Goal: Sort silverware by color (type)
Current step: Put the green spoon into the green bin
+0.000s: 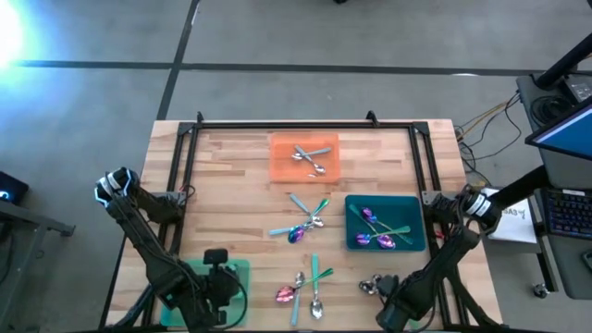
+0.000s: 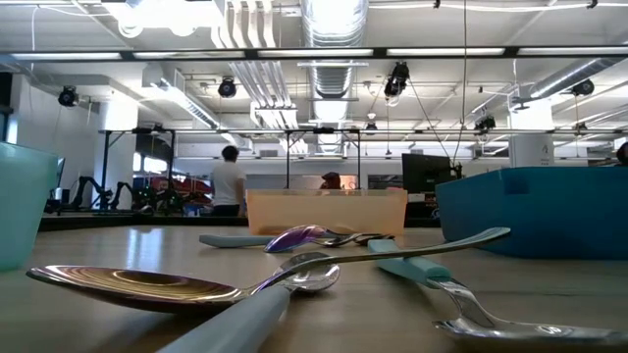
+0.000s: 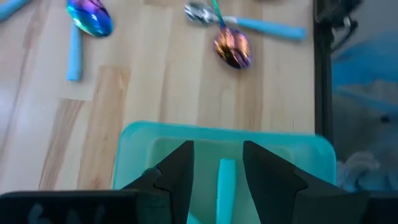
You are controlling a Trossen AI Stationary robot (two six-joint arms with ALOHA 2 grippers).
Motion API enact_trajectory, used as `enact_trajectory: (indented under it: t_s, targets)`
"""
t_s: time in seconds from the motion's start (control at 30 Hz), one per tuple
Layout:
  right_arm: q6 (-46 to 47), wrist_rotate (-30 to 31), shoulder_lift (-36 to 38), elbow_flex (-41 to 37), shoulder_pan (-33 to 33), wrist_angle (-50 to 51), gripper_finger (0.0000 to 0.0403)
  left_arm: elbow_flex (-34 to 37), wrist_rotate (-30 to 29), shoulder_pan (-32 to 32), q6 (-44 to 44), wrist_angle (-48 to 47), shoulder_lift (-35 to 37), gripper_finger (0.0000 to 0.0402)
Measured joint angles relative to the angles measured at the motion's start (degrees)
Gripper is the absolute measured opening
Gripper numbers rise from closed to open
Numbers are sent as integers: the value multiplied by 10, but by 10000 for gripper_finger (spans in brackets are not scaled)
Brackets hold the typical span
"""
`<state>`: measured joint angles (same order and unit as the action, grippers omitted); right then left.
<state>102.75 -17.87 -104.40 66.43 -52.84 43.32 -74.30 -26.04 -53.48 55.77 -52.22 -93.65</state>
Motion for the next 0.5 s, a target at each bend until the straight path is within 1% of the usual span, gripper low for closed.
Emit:
enact_trajectory:
  t_s: [0.17,0.3,0.4,0.47,0.5]
  targets:
    - [-42,8,15,-1,0,3,52,0,-29,0,42,3,0,123]
    - [-65,56,49,-3,6,28,52,0,-64,0,72,4,0,123]
    - [-91,105,86,-3,9,45,52,0,-104,3,95,12,0,123]
    - [-115,166,109,-3,16,47,52,0,-133,6,99,34,0,123]
    - [-135,210,122,-3,22,46,52,0,-145,8,96,50,0,123]
